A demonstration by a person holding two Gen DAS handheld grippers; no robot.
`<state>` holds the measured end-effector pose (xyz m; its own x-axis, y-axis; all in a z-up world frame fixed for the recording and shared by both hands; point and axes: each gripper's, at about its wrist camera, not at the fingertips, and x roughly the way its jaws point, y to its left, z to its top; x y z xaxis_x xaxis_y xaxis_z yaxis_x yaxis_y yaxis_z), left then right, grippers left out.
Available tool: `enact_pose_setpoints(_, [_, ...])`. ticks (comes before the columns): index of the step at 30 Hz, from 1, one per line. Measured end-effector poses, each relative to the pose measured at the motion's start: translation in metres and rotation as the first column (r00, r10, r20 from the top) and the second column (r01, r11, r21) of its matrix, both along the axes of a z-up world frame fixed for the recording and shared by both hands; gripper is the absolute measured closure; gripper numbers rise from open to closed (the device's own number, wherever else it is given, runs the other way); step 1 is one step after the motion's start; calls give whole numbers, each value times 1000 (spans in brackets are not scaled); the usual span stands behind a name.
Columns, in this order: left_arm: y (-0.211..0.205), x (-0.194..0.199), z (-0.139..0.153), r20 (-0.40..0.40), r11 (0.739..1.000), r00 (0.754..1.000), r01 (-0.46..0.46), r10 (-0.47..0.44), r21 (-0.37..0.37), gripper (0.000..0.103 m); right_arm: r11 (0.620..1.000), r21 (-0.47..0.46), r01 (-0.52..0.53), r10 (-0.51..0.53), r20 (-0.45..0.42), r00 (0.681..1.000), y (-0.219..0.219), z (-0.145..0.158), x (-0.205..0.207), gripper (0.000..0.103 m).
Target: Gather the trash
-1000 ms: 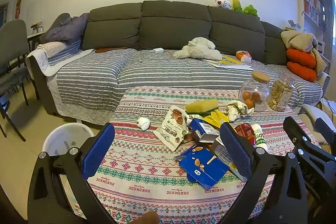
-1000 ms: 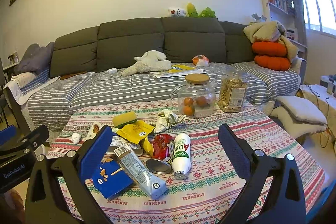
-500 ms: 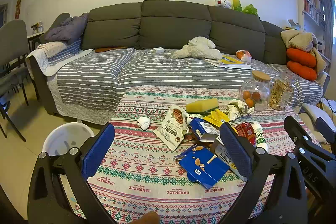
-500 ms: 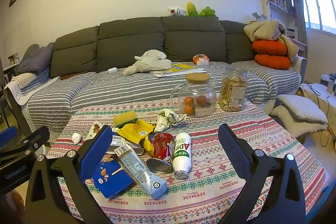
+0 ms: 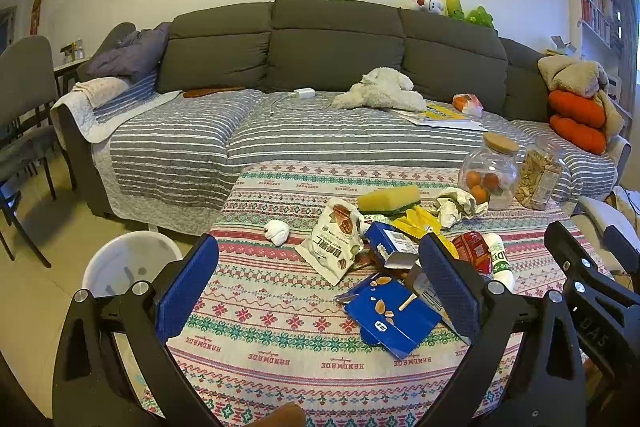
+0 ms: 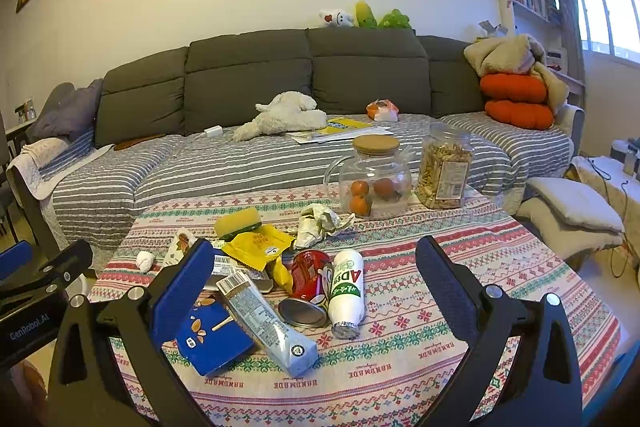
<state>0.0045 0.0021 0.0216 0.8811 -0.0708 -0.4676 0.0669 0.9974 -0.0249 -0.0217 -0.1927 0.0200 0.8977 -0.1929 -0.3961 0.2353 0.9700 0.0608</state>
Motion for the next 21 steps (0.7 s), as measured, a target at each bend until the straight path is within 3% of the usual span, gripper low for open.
enact_pose_setpoints(11, [2, 3, -1, -13, 1000, 1000, -7, 7, 2, 7, 1000, 0, -2, 2, -17, 1000, 2, -2, 3, 5])
enact_pose_setpoints(17, [10, 15, -5, -88, 999, 996, -15, 12, -31, 7, 998, 30, -57, 61, -140, 988, 3, -10, 26, 5])
enact_pose_setpoints(21, [13, 25, -12, -154, 1000, 988, -19, 16, -16, 7, 991, 18, -130, 130, -245, 961, 8, -17, 55, 5])
